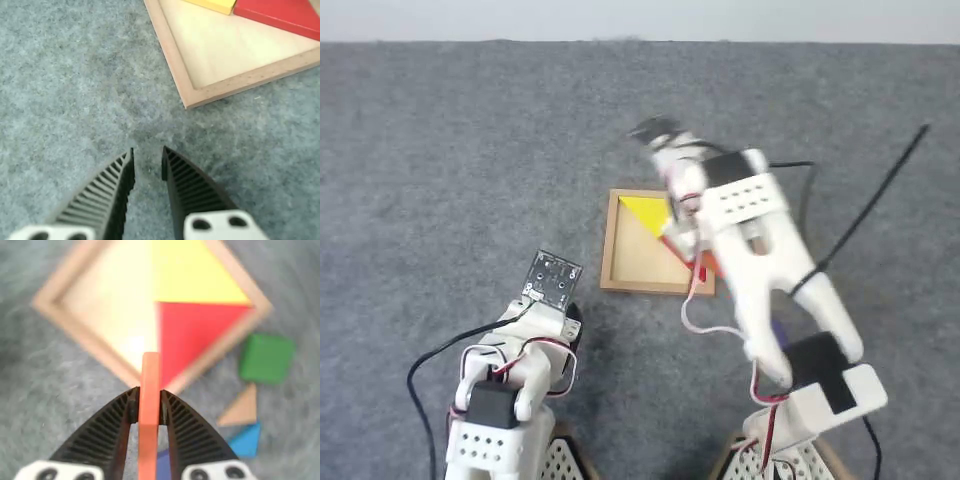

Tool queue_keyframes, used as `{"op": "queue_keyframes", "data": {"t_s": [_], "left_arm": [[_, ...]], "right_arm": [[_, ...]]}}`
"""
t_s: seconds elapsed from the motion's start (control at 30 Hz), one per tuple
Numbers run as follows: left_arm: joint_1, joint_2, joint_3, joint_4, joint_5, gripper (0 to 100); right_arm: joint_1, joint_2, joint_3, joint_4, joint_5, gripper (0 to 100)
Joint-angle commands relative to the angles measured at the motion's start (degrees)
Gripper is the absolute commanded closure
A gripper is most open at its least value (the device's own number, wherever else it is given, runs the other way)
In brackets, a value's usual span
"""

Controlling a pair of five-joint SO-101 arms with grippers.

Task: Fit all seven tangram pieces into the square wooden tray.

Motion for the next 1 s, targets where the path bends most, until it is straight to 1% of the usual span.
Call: {"op": "queue_keyframes", "data": {"t_s": [0.0,0.13,0.27,0.4,0.47,0.63,0.9,0.97], "left_arm": [[0.1,0.1,-0.4,-0.2,0.4,91],[0.1,0.1,-0.4,-0.2,0.4,91],[0.1,0.1,-0.4,-0.2,0.4,91],[0.1,0.1,-0.4,-0.2,0.4,91],[0.1,0.1,-0.4,-0.2,0.4,91],[0.1,0.1,-0.4,-0.2,0.4,91],[0.1,0.1,-0.4,-0.2,0.4,91],[0.1,0.1,-0.4,-0.2,0.4,91]], "right_arm": [[-5.1,-0.6,-3.4,0.4,4.5,99.1],[-7.4,-0.5,-3.4,-0.9,4.0,99.1],[-7.7,3.0,-5.0,-3.5,-2.8,99.1],[-7.6,12.0,-12.0,-2.9,-8.8,99.1],[-7.5,16.3,-16.1,-2.7,-10.5,99.1],[-7.7,24.2,-23.7,-2.5,-11.1,99.1],[-7.8,30.5,-24.8,-2.9,-11.1,98.6],[-7.8,31.0,-24.8,-2.5,-11.1,95.2]]}}
